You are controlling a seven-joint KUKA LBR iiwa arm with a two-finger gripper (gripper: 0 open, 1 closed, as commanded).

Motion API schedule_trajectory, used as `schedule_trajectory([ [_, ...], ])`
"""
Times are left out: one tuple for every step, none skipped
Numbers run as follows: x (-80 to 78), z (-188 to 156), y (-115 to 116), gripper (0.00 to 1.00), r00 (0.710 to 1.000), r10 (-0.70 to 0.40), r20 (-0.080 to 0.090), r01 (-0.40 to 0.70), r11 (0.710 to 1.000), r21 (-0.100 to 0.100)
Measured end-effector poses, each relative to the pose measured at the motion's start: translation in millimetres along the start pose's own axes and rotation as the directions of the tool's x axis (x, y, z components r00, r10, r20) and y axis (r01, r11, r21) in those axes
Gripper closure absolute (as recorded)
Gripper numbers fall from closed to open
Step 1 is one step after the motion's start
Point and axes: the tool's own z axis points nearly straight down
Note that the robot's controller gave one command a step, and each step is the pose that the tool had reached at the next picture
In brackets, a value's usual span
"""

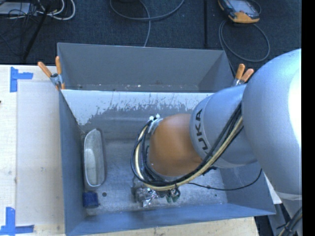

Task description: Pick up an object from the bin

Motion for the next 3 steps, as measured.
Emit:
schedule_trajectory([
  [-36.8, -47, -54, 1.0, 0.997, -0.081, 0.003, 0.081, 0.997, 0.005],
  [-34.5, -44, -52, 0.0, 0.997, -0.081, -0.004, 0.081, 0.997, 0.002],
  [-20.3, -7, -65, 0.0, 0.998, -0.066, -0.01, 0.066, 0.998, 0.001],
])
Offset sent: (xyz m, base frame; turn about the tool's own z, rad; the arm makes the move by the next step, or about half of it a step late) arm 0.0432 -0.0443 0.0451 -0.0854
